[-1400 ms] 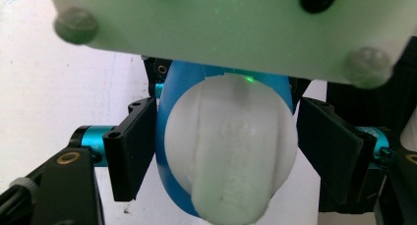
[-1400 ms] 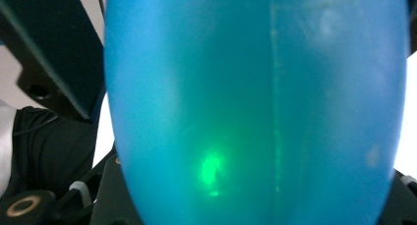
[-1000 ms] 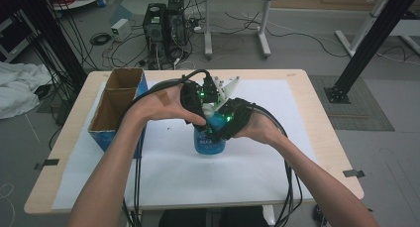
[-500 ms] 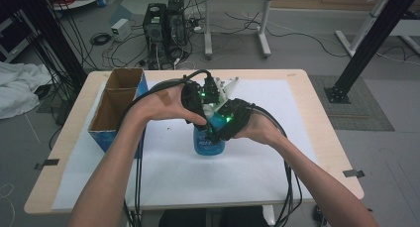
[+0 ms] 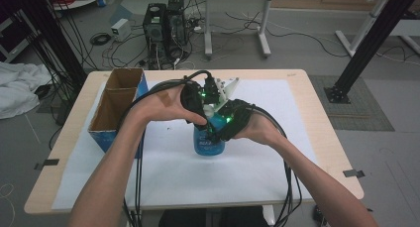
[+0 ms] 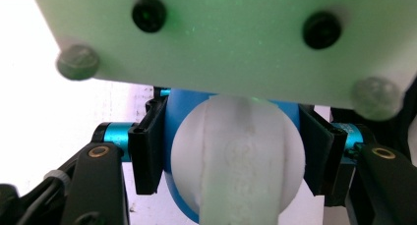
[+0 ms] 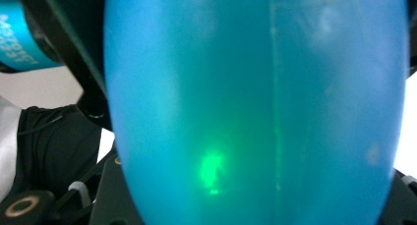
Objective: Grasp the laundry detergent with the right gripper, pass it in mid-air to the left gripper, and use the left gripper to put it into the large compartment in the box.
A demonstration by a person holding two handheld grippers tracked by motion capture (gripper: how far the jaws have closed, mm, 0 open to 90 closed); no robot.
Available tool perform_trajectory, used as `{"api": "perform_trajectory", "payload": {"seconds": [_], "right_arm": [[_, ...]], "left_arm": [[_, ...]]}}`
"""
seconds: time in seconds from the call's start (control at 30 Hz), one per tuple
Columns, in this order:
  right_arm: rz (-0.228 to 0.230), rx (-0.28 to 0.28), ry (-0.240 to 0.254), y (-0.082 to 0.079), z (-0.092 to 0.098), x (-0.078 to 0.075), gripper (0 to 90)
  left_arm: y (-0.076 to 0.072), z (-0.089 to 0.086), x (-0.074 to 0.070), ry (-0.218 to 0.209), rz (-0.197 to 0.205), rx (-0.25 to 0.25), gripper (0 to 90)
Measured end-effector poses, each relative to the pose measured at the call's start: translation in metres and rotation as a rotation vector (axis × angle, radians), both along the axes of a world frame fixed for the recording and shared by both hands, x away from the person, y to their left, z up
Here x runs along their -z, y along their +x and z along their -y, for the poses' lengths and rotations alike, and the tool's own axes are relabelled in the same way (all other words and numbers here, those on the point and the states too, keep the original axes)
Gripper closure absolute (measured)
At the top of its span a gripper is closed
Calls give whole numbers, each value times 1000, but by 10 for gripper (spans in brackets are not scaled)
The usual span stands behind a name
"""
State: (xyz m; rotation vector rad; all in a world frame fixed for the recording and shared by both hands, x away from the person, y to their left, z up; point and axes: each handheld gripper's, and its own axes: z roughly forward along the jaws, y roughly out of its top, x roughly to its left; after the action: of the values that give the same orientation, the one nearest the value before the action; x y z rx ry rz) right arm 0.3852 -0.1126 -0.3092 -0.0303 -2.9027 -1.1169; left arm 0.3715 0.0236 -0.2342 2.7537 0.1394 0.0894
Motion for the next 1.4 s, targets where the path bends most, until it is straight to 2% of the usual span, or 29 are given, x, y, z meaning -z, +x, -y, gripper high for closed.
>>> {"api": "perform_trajectory", "payload": {"seconds": [0.13, 0.83, 1.03, 1.4], "right_arm": [[-5, 1, 12, 1, 1, 0, 451], [-5, -5, 23, 0, 0, 6, 426], [0, -3, 24, 0, 0, 6, 417], [7, 9, 16, -1, -1, 9, 330]], "left_arm": [[-1, -1, 0, -22, -2, -13, 377], [-1, 1, 3, 8, -7, -36, 377], [-1, -2, 3, -11, -11, -52, 377], [0, -4, 4, 3, -18, -59, 377]]}}
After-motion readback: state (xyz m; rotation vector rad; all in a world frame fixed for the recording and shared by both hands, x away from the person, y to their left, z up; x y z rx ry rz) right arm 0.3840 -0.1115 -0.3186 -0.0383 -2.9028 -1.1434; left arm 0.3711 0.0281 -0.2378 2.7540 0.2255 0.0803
